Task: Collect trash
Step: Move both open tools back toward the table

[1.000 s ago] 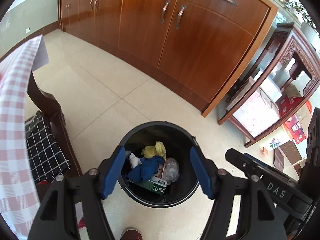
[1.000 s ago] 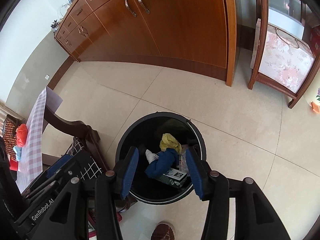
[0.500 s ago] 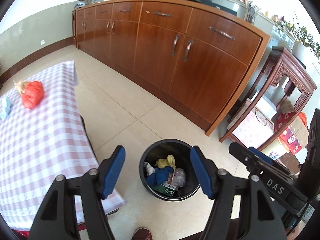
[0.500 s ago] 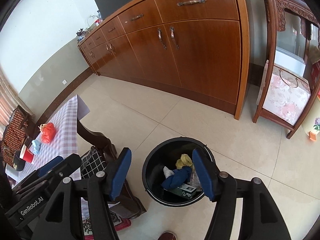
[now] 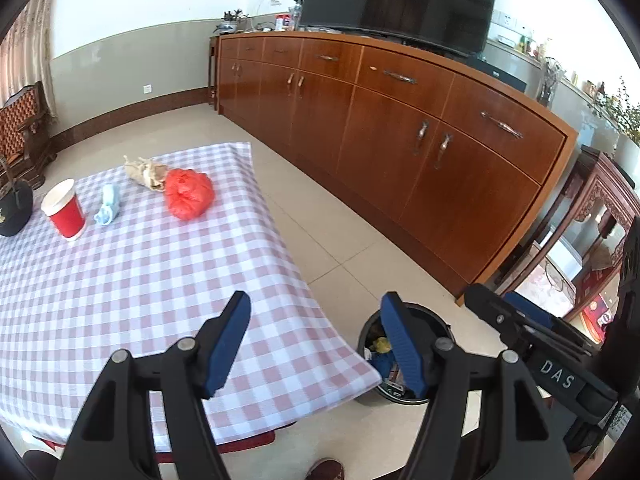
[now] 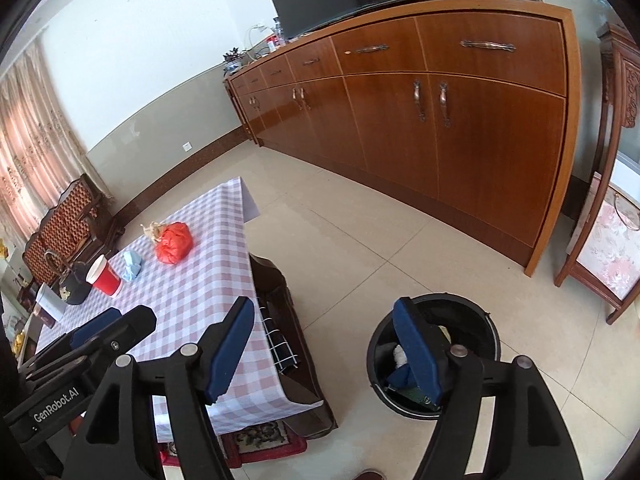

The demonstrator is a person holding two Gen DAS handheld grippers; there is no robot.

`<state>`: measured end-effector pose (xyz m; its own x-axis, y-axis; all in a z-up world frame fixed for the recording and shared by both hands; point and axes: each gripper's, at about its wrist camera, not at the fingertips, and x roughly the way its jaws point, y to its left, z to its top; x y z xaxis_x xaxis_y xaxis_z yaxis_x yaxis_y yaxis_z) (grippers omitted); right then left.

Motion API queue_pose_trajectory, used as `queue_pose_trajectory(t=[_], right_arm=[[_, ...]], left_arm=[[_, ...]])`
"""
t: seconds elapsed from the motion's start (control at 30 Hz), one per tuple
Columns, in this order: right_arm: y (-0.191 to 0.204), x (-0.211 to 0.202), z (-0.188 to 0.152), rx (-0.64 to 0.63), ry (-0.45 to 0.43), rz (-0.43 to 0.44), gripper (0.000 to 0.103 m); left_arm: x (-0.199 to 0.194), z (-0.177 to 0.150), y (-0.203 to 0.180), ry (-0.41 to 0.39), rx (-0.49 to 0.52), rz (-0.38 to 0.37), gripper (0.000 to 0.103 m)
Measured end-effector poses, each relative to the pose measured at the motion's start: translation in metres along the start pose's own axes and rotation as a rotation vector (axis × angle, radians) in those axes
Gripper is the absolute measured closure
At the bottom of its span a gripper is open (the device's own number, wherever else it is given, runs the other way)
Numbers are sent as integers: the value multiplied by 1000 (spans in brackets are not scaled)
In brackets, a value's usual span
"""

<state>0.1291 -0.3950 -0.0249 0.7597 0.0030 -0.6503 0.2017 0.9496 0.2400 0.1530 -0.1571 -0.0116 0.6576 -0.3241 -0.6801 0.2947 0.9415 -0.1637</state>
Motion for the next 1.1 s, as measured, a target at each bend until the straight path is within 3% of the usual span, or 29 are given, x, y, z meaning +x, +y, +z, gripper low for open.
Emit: queue_pose_trajectory(t=[0.6,1.1], right_arm=[[164,68,-7,-209,79,220,29],[262,132,-4,-298,142,310,29]], left_arm=[[-16,-4,167,-34,-219,271,34],[7,10,247,-28,-283,364,34]])
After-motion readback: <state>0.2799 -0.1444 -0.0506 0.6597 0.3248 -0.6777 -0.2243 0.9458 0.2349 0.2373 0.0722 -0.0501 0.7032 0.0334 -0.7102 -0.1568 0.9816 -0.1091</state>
